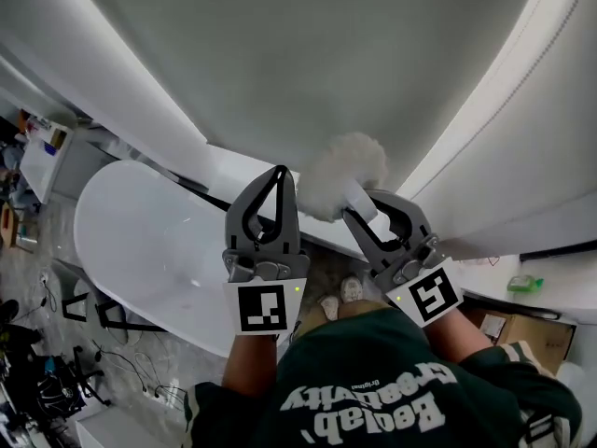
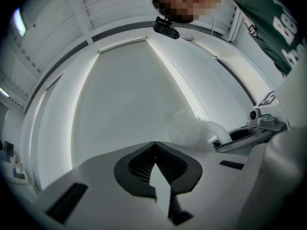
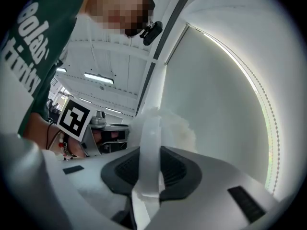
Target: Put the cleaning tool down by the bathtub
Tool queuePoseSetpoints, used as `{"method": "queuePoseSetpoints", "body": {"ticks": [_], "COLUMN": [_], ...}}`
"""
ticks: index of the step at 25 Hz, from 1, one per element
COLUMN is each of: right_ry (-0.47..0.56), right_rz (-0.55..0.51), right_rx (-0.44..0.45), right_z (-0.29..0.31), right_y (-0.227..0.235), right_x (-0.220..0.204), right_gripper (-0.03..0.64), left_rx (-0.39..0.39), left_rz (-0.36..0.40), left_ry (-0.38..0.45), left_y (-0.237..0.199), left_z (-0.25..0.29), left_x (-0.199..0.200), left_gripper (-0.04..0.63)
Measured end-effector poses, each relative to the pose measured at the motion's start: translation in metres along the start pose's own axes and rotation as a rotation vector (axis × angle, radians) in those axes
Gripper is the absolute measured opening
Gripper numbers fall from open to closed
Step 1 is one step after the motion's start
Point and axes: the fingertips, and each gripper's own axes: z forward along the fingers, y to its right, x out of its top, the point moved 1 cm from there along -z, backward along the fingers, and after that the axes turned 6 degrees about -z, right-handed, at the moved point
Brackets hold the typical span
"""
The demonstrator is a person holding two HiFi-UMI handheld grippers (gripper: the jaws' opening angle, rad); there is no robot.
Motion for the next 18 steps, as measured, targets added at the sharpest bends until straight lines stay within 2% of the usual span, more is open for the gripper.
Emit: {"method": "queuePoseSetpoints", "body": {"ticks": [4,9,18], "right_ry": [0.006,0.026,0.046], "right_rz": [0.021,0.049,0.087], "right_rx": [0.059,0.108,0.194], "right_z": [0.008,0.008,0.016], "right_y": [-0.003,-0.004,-0.015], "right_x": [-0.003,-0.005,-0.013], "right_gripper": [0.095,0.095,0.095], "left_rx": [0.050,0.102,0.202], "left_rz": [0.007,0.011,0.079], "left_ry": [-0.036,-0.034,-0.093], "left_y": [-0.011,-0.009,-0.018], "left_z": [-0.003,-0.007,-0.027], "left_x": [-0.005,0.000,-0.014], "left_gripper": [0.005,0.006,0.005]}}
